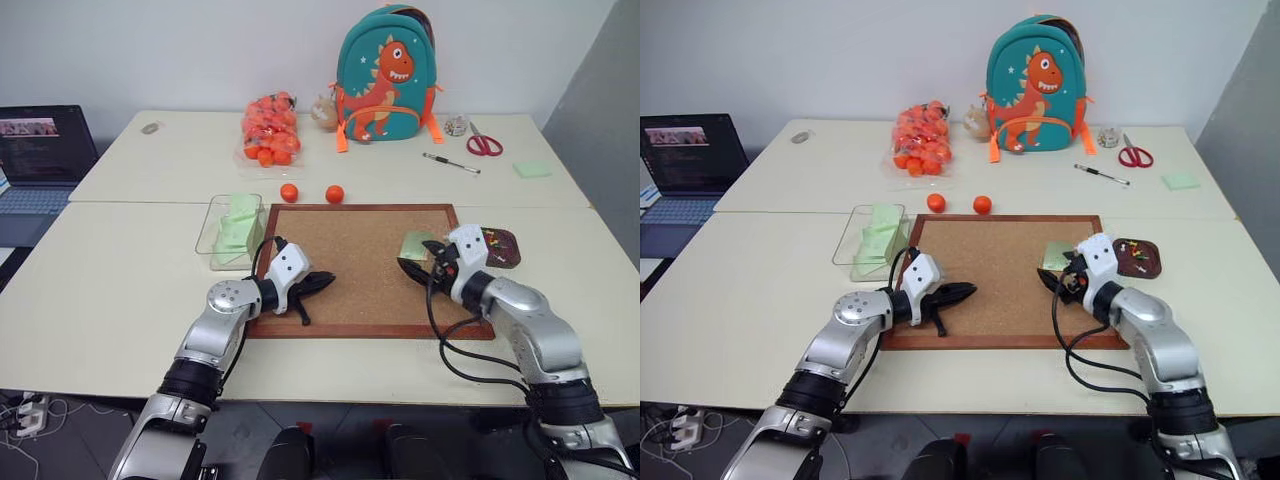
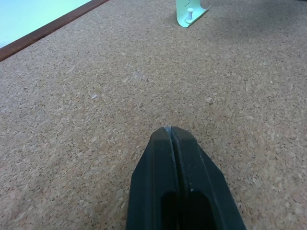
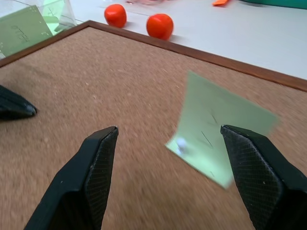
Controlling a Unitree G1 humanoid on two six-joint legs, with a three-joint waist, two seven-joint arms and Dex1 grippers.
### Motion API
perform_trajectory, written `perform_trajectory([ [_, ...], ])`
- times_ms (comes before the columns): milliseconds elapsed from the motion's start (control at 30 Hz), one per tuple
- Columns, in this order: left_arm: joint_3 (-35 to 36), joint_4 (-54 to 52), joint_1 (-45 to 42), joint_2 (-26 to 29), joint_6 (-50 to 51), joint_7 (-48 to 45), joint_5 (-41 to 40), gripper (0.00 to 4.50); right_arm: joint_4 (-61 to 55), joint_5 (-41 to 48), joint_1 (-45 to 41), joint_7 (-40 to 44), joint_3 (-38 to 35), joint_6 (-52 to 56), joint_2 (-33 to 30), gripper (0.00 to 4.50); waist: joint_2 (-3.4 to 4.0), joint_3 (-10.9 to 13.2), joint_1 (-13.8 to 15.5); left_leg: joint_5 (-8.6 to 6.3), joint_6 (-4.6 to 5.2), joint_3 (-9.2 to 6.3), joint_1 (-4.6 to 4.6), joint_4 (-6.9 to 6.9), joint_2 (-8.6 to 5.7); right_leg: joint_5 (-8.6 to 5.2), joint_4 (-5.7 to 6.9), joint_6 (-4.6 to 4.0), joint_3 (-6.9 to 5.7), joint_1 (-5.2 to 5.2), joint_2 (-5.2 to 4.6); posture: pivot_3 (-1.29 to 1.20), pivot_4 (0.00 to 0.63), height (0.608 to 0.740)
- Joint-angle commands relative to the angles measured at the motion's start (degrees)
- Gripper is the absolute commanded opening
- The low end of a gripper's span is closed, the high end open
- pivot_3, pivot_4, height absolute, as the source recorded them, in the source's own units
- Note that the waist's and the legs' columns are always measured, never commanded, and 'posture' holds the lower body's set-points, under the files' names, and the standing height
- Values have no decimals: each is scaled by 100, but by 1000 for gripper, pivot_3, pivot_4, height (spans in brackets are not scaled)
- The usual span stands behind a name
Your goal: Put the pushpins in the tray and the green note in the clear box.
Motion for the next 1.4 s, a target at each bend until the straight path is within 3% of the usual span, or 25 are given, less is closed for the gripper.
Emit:
perform_trajectory([
  [33, -302, 257, 184, -14, 86, -96, 213, 0, 328, -154, -257, -94, 13, -68, 99, 3629, 0, 0, 5, 0, 0, 0, 0, 0, -1, 0, 0, 0, 0, 0, -1, 0, 150, 740],
  [300, -306, 215, 237, -12, 77, -58, 200, 0, 720, -238, -350, -123, -78, -148, 165, 3629, 0, 0, 5, 0, 0, -1, -1, -1, 0, 0, 0, 0, -1, -1, -1, 0, 150, 740],
  [667, -308, 206, 251, -24, 78, -41, 193, 0, 863, -277, -472, -148, -35, -212, 279, 1933, 0, 0, 4, 0, 0, -1, -1, -1, 0, 0, 0, 0, -1, -1, -1, 0, 150, 740],
  [967, -311, 199, 270, -18, 80, -30, 189, 0, 963, -335, -508, -187, -118, -245, 350, 50, 1, 0, 1, 0, 0, -1, 0, -1, 0, 0, 0, 0, -1, -1, -1, 0, 150, 740],
  [1400, -310, 176, 298, -18, 91, -10, 187, 0, 354, -48, -425, 7, -321, -254, 278, 50, 1, 0, 2, 0, 0, -1, -3, -2, 0, 0, 0, 0, -1, -4, -1, 0, 150, 740],
])
